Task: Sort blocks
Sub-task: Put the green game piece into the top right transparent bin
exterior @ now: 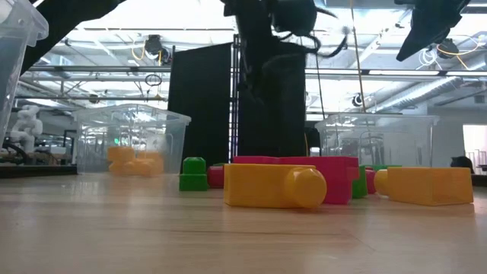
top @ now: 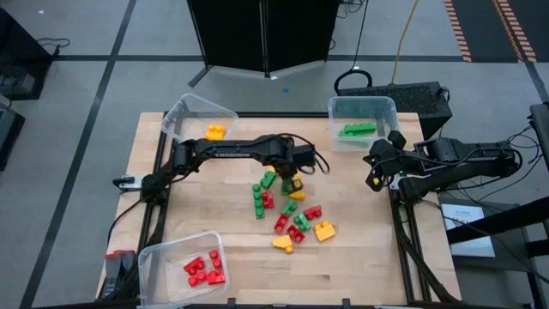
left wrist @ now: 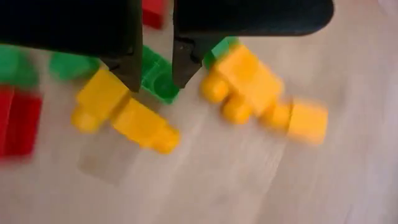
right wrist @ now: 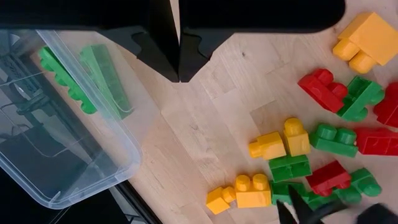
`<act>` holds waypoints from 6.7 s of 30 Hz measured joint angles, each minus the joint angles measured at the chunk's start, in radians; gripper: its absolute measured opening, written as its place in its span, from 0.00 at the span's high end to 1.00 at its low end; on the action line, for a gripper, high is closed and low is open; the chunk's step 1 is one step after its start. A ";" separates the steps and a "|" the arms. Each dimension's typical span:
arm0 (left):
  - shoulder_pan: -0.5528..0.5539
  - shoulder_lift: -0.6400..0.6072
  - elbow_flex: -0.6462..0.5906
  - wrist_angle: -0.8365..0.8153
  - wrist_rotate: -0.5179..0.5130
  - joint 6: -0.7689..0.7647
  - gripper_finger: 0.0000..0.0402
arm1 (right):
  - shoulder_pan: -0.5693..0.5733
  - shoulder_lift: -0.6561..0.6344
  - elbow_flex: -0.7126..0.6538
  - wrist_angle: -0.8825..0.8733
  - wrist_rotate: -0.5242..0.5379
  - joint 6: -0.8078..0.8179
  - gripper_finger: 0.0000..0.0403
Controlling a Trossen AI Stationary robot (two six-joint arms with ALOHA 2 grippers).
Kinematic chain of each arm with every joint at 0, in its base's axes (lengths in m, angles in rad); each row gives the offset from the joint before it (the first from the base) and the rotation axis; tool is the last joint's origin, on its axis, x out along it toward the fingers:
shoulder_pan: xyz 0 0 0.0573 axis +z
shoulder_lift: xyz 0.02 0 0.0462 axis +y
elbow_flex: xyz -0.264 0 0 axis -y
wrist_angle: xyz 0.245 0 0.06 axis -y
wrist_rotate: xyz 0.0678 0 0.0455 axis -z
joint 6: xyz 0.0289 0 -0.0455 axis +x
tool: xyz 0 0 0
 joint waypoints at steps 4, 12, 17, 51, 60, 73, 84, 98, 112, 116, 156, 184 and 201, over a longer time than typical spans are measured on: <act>0.028 0.000 0.001 -0.040 0.031 -0.322 1.00 | 0.000 0.000 0.000 0.000 0.000 0.000 0.98; 0.040 0.001 0.001 -0.033 0.058 -0.357 1.00 | 0.000 0.000 0.000 0.001 0.001 -0.007 0.98; 0.049 0.010 0.001 -0.044 0.217 -0.373 1.00 | 0.000 0.000 0.000 0.002 0.001 -0.007 0.98; 0.003 0.009 0.000 -0.056 0.065 -0.439 1.00 | 0.000 0.000 0.000 0.002 0.001 -0.006 0.98; 0.005 0.009 0.000 -0.018 0.224 -0.366 1.00 | 0.000 0.000 0.000 0.002 0.001 -0.026 0.98; -0.003 -0.061 0.021 0.319 0.487 -0.326 1.00 | 0.000 0.000 0.000 -0.007 0.000 -0.023 0.98; 0.008 -0.240 0.024 0.499 0.583 -0.212 1.00 | 0.000 0.000 0.000 -0.006 0.001 -0.031 0.98; -0.037 -0.425 0.023 0.804 0.721 -0.087 1.00 | 0.000 0.000 0.000 0.029 0.004 -0.027 0.98; -0.196 -0.480 0.022 1.091 1.027 -0.039 1.00 | 0.000 0.000 0.000 0.075 0.006 -0.034 0.98; -0.246 -0.479 0.022 1.107 1.027 -0.015 1.00 | 0.000 0.000 0.000 0.079 0.006 -0.032 0.98; -0.344 -0.483 0.022 0.083 -0.287 0.500 1.00 | 0.000 0.014 0.000 0.131 0.017 0.026 0.98; -0.346 -0.489 0.022 0.190 -0.288 0.510 1.00 | 0.000 0.131 0.000 0.129 0.053 -0.057 0.98; -0.335 -0.489 0.022 0.241 -0.294 0.483 1.00 | 0.000 0.131 0.000 0.128 0.052 -0.057 0.98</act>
